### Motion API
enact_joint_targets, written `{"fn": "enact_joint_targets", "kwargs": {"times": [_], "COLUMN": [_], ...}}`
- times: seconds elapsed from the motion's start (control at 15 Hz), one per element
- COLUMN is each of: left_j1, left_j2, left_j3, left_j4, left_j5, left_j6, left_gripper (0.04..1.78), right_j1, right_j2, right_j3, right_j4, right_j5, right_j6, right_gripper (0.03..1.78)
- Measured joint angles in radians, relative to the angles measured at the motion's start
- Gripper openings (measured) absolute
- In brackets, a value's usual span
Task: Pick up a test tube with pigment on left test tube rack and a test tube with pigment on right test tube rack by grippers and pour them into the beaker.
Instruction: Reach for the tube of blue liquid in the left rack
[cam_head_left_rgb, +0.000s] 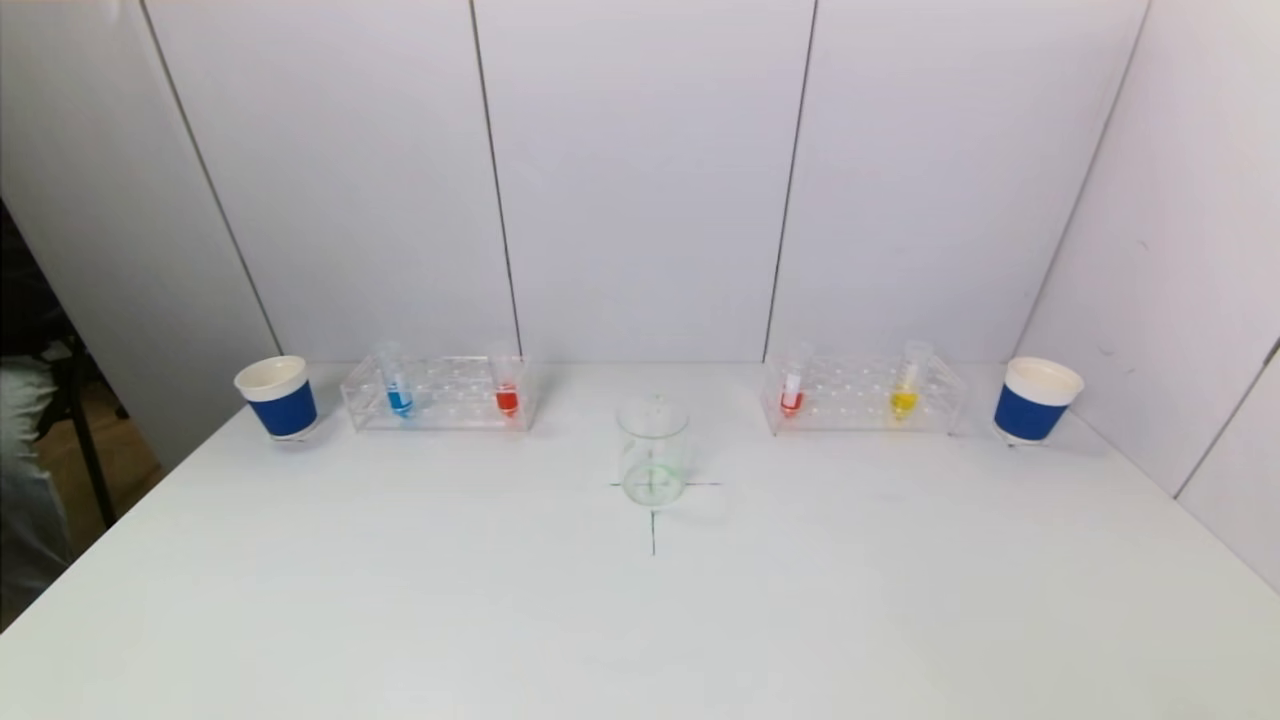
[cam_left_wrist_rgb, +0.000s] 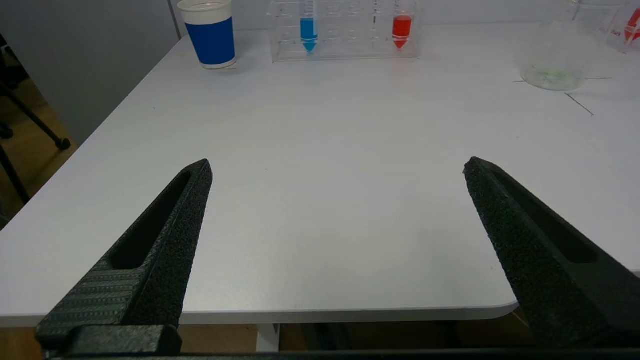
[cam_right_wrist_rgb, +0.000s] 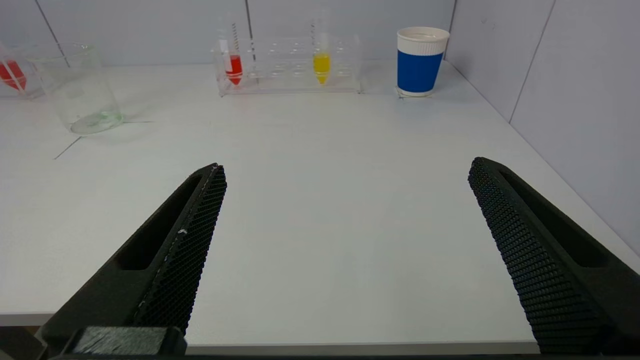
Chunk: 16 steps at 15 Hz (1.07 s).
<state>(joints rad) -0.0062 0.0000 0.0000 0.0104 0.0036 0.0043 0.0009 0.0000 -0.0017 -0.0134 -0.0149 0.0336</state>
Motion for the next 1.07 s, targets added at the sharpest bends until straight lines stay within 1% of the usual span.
{"fn": "enact_joint_targets", "kwargs": {"times": [1.07], "left_j1": [0.000], "left_j2": [0.000], "left_j3": [0.000], "left_j4": [-0.001], "left_j5": [0.000], "left_j6": [0.009], "left_gripper": [1.76], "right_j1": [0.000], "right_j2": [0.000], "right_j3": [0.000], "right_j4": [0.000], "right_j5": [0.000], "right_j6": [0.000], "right_gripper": [1.76]}}
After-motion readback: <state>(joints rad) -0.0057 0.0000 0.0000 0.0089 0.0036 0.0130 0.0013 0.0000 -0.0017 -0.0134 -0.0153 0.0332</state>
